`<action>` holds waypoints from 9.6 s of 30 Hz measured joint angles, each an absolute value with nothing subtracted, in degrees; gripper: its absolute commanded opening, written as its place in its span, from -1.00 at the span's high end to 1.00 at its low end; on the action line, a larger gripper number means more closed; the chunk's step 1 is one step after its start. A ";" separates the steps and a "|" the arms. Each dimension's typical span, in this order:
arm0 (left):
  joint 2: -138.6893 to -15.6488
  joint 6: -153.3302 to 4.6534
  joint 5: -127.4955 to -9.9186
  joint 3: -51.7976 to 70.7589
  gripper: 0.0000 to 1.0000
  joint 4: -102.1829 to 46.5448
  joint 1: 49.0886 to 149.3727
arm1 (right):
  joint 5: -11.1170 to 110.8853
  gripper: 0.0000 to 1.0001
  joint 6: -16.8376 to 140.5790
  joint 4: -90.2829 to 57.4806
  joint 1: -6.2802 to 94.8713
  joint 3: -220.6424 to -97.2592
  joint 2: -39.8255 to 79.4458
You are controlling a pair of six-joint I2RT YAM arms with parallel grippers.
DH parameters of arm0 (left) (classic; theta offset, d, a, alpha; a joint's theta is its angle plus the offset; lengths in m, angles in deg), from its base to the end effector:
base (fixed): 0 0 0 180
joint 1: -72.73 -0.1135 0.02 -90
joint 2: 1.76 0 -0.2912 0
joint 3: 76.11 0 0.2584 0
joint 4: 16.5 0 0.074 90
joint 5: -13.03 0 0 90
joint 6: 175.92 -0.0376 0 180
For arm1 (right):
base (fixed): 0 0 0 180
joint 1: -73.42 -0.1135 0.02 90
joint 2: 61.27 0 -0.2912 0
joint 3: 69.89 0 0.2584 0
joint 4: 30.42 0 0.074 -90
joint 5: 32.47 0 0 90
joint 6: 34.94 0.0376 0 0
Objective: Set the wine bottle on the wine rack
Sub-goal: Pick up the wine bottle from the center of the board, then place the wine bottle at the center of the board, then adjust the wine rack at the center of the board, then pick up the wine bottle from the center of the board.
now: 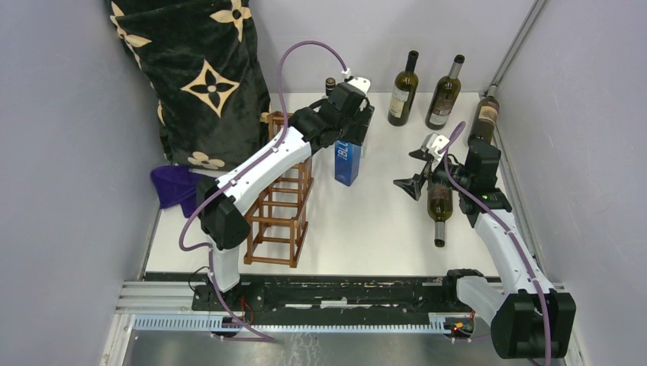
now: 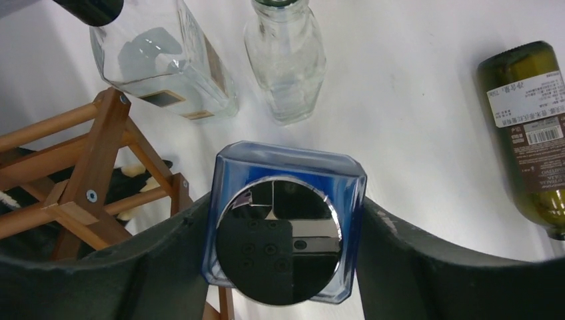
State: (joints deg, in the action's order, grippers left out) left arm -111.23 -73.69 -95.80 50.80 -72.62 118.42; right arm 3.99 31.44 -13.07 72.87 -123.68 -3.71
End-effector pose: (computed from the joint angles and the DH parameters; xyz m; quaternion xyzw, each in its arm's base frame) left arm 0.3224 -0.3129 0.3970 0.1881 0.8720 -0.0778 0.4452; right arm 0.2112 0.0323 0.3076 -0.4032 0.6667 0.2630 0.5690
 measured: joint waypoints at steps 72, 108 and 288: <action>-102.40 -63.33 -77.48 51.94 -0.87 -52.86 123.32 | 14.87 0.97 49.73 -45.97 63.73 -120.90 8.07; -83.30 -68.03 -96.61 30.89 -0.84 -50.09 122.58 | 34.13 0.63 59.26 -74.32 76.97 -145.88 46.71; -75.30 -69.75 -69.07 15.44 -0.92 -37.32 104.57 | -12.12 -0.96 -1.48 -0.61 79.36 -130.58 3.28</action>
State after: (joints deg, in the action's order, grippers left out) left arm -75.30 -69.75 -69.07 15.44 -37.32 104.57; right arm -12.12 -1.48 -0.61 79.36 -130.58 3.28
